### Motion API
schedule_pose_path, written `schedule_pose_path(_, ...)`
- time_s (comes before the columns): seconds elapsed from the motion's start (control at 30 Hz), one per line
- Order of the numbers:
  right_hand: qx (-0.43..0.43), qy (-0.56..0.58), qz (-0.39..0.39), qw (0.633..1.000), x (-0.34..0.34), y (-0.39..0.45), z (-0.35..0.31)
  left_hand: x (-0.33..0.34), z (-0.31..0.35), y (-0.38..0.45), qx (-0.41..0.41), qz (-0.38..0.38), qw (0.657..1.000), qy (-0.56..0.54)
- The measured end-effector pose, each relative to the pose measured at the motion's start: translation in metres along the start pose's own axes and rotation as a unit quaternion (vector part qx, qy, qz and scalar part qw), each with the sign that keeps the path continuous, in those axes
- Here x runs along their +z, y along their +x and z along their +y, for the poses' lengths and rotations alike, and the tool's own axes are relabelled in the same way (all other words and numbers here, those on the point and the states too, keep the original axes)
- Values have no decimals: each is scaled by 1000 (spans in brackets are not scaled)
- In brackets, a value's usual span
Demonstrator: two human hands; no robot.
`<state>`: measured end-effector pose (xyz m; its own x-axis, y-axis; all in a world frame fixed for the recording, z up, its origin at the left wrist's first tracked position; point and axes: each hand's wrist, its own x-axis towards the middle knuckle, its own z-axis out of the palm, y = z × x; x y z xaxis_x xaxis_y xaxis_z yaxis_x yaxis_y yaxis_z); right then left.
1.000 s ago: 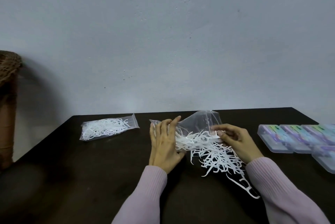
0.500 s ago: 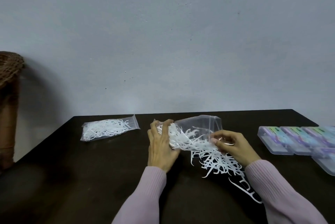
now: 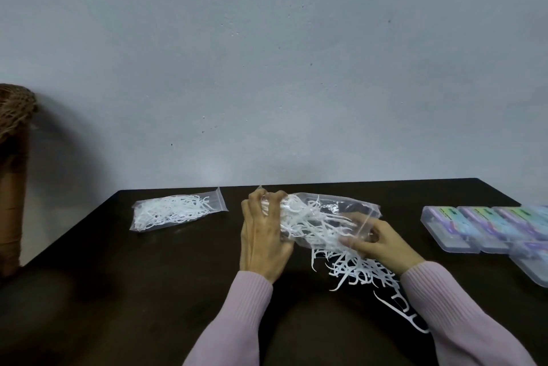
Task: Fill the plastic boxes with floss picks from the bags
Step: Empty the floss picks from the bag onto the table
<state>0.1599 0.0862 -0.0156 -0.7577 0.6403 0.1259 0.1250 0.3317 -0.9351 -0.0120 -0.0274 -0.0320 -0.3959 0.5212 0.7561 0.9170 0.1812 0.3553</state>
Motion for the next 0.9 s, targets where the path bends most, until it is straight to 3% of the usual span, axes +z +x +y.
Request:
schedule_pose_path(0.2,1,-18,-45,999,1,-1,-1,0,3,-3,-6,1,1000,-17)
schedule_pose_path(0.4,16,-147,-78,986,3,-5,1,2,7,-6,26,7,1000,7)
schedule_pose_path(0.6,-34,-287,-32,957,5,-5,-1,3,7,-6,33,8,999,20)
schedule_pose_path(0.9,-118,-216,23,969,5,-3,-3,3,-5,-1,6,14,999,35)
